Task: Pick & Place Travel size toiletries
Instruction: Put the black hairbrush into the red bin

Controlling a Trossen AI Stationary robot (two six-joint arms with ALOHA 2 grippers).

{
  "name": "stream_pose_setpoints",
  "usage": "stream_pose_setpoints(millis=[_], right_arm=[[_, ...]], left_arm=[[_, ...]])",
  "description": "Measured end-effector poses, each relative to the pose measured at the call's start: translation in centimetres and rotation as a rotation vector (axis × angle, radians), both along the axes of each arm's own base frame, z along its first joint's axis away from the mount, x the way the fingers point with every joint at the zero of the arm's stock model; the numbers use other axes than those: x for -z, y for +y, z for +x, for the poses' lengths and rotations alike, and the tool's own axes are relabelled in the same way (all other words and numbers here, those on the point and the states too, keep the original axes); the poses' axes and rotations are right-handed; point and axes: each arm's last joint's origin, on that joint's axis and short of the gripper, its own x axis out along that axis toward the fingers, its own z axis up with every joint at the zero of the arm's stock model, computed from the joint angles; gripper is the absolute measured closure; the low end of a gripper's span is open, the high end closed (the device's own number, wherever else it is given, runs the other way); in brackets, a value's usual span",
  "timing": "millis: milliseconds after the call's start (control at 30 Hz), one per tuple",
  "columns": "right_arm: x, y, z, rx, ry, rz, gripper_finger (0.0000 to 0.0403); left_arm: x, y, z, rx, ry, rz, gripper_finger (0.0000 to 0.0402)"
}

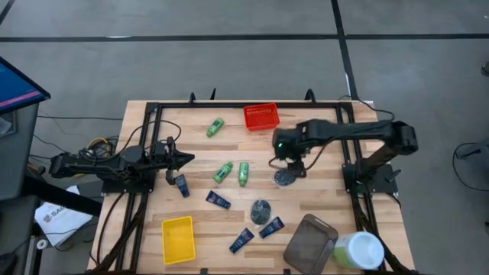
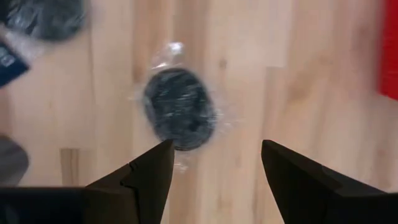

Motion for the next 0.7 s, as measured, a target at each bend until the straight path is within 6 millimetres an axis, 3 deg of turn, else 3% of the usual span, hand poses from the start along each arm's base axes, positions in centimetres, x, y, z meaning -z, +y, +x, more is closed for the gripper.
stream_pose_setpoints(millis=[367, 700], right_arm=[[5.2, 1.7, 3.0, -0.075, 0.117, 0.042, 0.0168], [9.3, 0.6, 1.7, -0.028, 0.082, 0.053, 0.0168]], left_arm=[[0.1, 0.0, 0.1, -0.001, 0.014, 0.000, 0.0389], [0.6, 0.0, 0.5, -0.001, 0.072, 0.000, 0.0389]])
